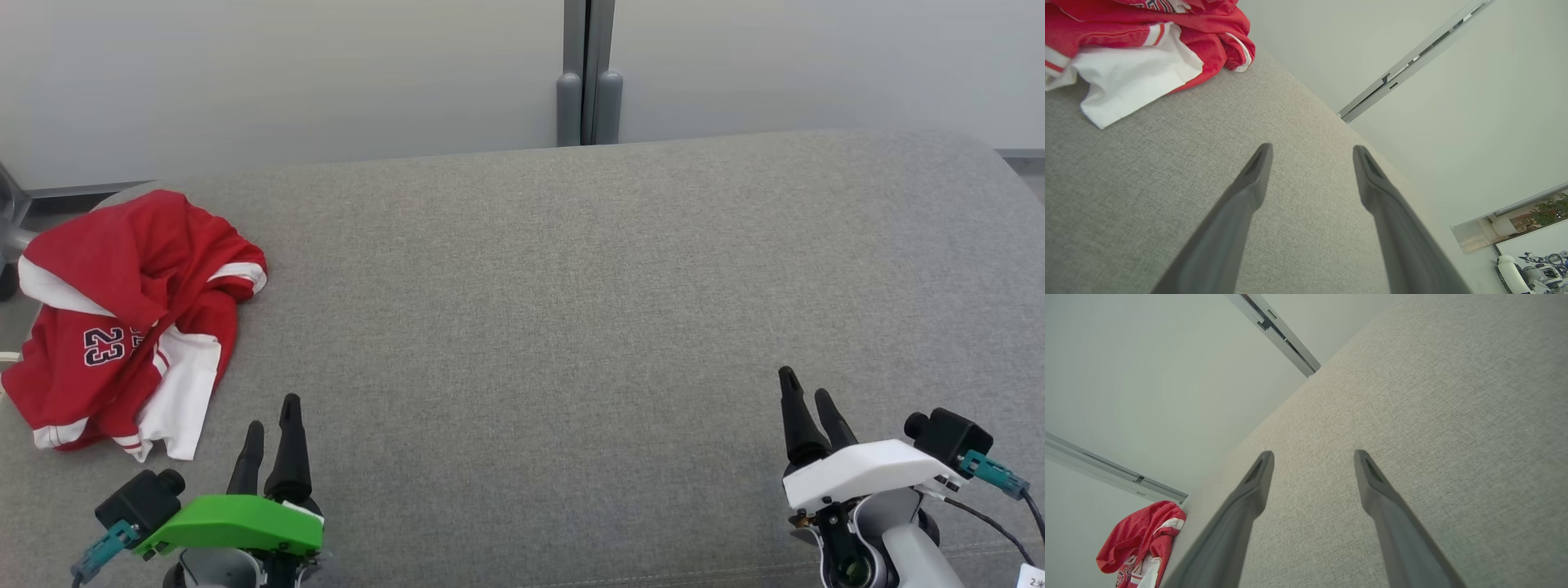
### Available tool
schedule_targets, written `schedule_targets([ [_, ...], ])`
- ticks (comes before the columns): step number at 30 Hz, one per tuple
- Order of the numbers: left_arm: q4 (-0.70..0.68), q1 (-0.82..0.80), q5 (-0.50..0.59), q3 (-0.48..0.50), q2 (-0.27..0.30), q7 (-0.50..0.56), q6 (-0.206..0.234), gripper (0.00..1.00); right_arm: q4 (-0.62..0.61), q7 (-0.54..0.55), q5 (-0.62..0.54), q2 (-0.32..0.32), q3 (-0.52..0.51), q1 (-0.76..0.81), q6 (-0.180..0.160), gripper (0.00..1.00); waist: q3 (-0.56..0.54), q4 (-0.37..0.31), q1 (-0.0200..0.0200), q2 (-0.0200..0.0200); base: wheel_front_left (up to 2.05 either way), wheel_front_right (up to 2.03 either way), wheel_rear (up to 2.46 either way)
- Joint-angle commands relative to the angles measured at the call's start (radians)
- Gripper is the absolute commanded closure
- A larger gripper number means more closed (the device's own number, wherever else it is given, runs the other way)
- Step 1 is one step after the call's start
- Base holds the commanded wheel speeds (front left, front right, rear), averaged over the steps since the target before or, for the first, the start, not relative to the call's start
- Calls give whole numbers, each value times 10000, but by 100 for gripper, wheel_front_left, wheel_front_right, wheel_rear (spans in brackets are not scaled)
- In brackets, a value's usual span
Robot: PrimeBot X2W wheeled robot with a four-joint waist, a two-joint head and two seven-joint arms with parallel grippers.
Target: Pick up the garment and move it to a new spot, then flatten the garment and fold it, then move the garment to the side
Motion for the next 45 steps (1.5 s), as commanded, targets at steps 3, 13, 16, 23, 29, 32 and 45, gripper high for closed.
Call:
schedule_targets([
  [3, 35, -317, 693, -188, 138, -163, 119, 0, 191, -145, -922, -57, -197, -261, 4, 0, -44, 19, 0, 0, 0, 0, 0],
  [13, 333, -376, 2046, -601, 285, -441, 455, 0, 378, -11, -2653, -67, -372, -467, 4, 0, -149, 41, 0, 0, 0, 0, 0],
  [16, 402, -373, 2330, -705, 314, -530, 520, 0, 363, 140, -3076, -70, -320, -488, 5, 0, -158, 46, 0, 0, 0, 0, 0],
  [23, 572, -463, 2813, -877, 380, -643, 572, 0, 328, 311, -3692, -79, -132, -500, 4, 0, -177, 53, 0, 0, 0, 0, 0],
  [29, 727, -529, 3137, -981, 436, -710, 660, 0, 349, 286, -4050, -83, -50, -537, 4, 0, -200, 69, 0, 0, 0, 0, 0],
  [32, 789, -544, 3301, -1021, 475, -769, 713, 0, 367, 252, -4282, -87, -13, -564, 4, 0, -219, 85, 0, 0, 0, 0, 0],
  [45, 1052, -589, 3931, -1167, 595, -942, 930, 0, 435, 116, -5161, -99, 217, -652, 5, 0, -279, 200, 0, 0, 0, 0, 0],
])
